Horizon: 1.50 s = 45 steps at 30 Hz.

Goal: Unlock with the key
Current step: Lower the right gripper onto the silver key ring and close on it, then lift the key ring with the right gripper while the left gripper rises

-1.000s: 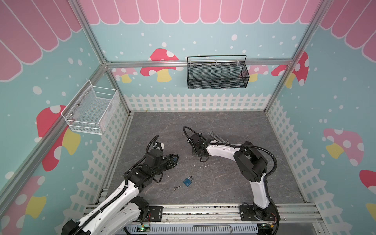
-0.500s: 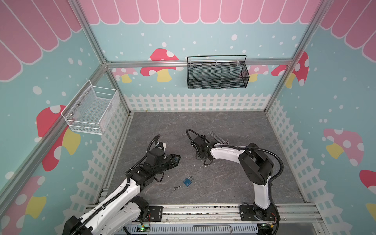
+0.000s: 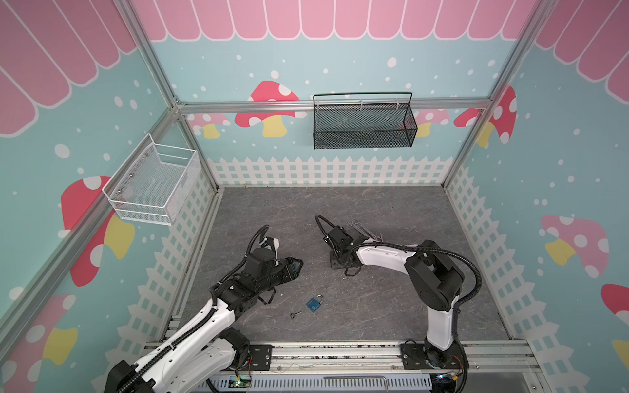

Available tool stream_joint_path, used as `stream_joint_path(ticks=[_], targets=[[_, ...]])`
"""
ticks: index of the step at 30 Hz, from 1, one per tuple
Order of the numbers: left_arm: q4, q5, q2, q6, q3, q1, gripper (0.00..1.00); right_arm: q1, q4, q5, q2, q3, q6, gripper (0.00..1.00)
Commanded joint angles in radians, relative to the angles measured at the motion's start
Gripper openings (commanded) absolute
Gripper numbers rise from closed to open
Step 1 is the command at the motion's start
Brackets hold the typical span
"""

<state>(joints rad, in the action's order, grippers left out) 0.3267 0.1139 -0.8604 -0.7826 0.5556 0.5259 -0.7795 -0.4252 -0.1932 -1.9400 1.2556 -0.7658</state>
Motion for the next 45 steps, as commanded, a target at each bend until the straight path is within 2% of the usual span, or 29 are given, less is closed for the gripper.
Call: stream_joint_path(ticks=[1,22,31,39,45], targets=[[-0.015,0.007,-0.004,-0.015,0.014,0.004,0.60,0.018,0.012,0.035,-0.009,0.038,0.021,0.44],[-0.095,0.001,-0.066,-0.047,0.012,0.006,0.59,0.034,0.029,0.041,-0.074,0.071,0.096,0.15],[-0.092,-0.036,-0.061,-0.074,0.013,0.004,0.59,0.035,0.027,0.092,-0.061,0.077,0.159,0.01],[-0.104,-0.073,-0.075,-0.130,0.032,0.000,0.59,0.032,0.040,0.151,-0.018,0.064,0.219,0.00],[-0.129,-0.075,-0.091,-0.142,0.048,-0.001,0.59,0.028,0.072,0.194,0.088,0.029,0.238,0.00]])
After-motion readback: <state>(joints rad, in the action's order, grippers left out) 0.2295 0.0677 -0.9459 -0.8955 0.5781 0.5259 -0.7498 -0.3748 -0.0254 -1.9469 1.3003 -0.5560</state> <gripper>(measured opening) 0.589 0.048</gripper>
